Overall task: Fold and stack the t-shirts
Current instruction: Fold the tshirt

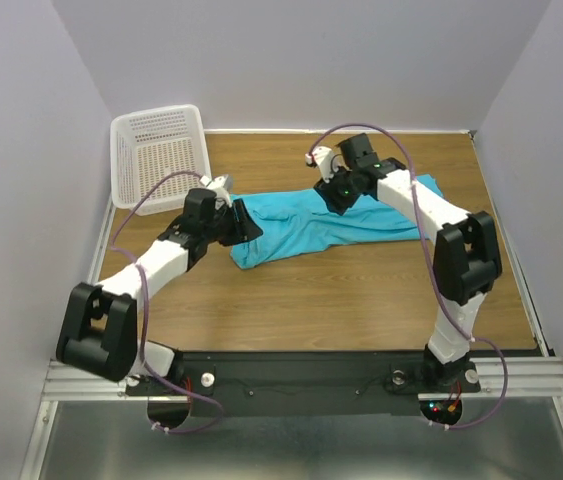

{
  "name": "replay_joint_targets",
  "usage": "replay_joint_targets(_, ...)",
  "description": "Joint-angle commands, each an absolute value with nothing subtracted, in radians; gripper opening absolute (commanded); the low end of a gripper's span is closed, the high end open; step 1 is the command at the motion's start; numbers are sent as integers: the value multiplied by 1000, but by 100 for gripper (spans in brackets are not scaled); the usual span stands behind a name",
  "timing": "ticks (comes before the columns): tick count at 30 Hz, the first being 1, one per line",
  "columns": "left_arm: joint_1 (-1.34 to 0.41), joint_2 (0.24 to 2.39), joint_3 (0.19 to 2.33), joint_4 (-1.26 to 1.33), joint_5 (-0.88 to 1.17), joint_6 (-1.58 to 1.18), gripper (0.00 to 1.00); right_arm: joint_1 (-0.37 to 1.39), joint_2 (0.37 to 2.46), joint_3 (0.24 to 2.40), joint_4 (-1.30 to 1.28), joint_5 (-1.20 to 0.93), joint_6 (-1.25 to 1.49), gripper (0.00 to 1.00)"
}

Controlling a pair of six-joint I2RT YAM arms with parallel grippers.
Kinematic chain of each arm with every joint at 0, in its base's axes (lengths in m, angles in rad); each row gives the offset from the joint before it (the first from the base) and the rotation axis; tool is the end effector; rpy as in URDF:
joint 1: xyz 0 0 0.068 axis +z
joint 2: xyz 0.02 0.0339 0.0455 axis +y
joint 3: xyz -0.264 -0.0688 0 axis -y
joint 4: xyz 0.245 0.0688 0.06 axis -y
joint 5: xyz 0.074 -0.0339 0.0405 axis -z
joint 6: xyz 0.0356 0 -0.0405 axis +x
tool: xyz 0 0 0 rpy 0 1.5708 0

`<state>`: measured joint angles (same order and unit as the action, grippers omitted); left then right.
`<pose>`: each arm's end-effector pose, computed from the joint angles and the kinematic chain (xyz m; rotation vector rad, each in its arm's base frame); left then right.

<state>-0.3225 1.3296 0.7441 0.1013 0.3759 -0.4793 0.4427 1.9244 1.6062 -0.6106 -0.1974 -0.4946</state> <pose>0.2700 -0.1040 0.2346 0.0768 2.1348 -0.8718 0.3838 0.1897 0.2543 -1.1961 2.1814 0.2247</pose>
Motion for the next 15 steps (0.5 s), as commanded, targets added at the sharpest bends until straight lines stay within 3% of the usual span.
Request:
replay_joint_targets(1, -376, 1405, 854, 32, 224, -355, 55, 365, 1801, 1516, -588, -357, -531, 50)
replay_joint_targets(15, -488, 1264, 692, -109, 83, -503, 54, -126, 1657, 1333, -580, -426, -377, 50)
